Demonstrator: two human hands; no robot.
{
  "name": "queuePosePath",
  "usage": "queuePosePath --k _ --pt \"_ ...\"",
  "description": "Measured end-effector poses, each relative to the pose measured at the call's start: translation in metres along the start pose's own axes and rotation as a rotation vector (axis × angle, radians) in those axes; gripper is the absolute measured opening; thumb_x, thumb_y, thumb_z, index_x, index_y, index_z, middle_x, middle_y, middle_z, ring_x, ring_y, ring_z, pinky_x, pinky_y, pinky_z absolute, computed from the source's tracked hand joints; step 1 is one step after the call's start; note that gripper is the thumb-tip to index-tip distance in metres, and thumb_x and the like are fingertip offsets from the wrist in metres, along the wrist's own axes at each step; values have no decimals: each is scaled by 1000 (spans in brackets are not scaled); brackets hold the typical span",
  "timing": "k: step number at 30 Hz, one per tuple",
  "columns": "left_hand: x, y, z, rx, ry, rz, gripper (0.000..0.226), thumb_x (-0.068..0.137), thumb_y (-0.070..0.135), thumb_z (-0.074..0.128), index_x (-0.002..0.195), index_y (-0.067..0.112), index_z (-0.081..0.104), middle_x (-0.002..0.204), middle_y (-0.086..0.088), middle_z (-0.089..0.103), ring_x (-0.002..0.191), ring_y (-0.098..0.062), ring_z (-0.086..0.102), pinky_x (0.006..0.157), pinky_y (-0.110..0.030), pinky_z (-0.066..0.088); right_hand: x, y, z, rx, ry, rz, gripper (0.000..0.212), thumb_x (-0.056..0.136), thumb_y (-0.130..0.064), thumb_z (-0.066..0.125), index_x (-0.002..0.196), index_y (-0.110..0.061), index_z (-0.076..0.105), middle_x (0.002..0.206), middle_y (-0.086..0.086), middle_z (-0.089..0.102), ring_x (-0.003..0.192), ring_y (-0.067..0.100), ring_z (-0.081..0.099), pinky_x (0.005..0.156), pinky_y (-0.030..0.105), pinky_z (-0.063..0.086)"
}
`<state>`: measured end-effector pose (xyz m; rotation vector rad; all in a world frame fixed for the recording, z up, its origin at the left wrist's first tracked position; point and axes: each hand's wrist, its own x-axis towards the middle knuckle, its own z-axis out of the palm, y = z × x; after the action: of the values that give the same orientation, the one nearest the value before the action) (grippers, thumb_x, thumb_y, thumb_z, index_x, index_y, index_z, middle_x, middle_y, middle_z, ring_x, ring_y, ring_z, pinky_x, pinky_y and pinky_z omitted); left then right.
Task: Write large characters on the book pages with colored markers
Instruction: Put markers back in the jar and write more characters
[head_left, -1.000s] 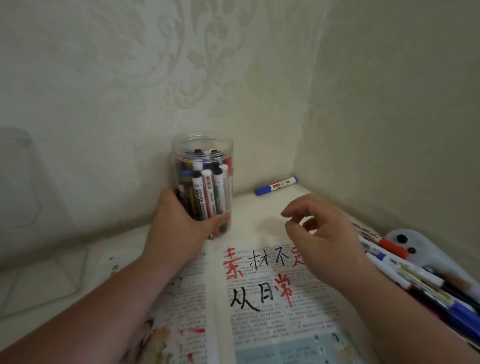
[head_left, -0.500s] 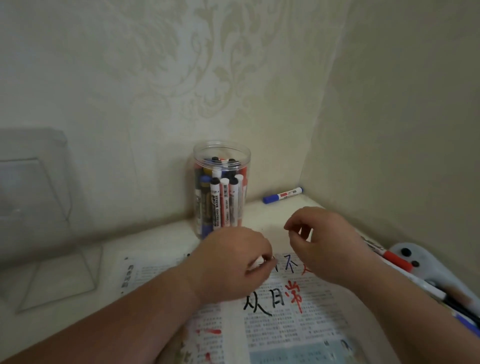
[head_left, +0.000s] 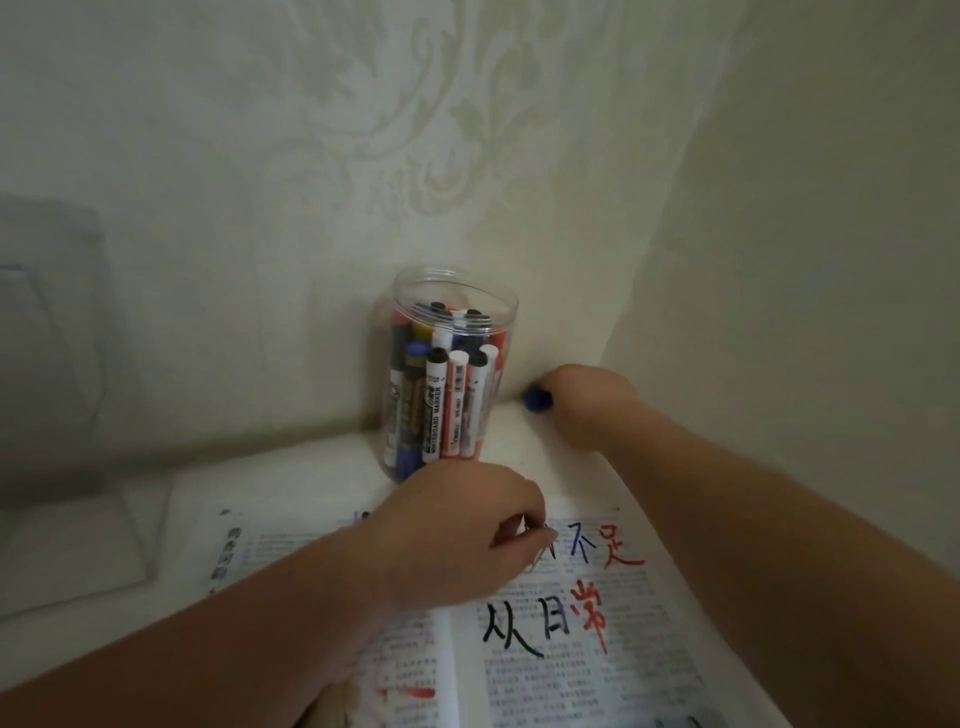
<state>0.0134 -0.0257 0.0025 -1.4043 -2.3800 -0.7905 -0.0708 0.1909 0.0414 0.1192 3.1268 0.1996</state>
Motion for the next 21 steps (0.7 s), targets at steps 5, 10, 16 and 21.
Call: queuePosePath --k 5,10,16,21 --pt "1 -4 3 -11 72 -52 24 96 48 56 90 28 67 76 16 53 71 -1 47 66 -18 41 8 9 3 -178 99 -111 22 97 -31 55 116 -27 66 112 4 63 108 26 56 78 32 41" --pt "3 -5 1 -19 266 -133 37 93 50 55 121 27 61 105 21 46 83 5 45 74 -6 35 -59 -2 -36 -102 192 -295 32 99 -37 51 129 -34 61 108 -2 64 104 26 55 80 34 38" --pt "5 19 1 42 -35 -140 57 85 69 51 134 38 48 119 19 46 103 -1 47 90 -26 46 -152 -13 -52 203 -195 -136 35 99 -41 55 133 -36 57 105 -10 66 78 4 56 62 19 40" --pt "7 32 -5 109 -159 -81 41 93 56 38 115 31 62 101 12 58 93 -7 48 89 -35 44 -180 0 -44 1059 -256 -25 29 90 -3 63 114 -13 52 83 15 76 62 21 62 55 35 46"
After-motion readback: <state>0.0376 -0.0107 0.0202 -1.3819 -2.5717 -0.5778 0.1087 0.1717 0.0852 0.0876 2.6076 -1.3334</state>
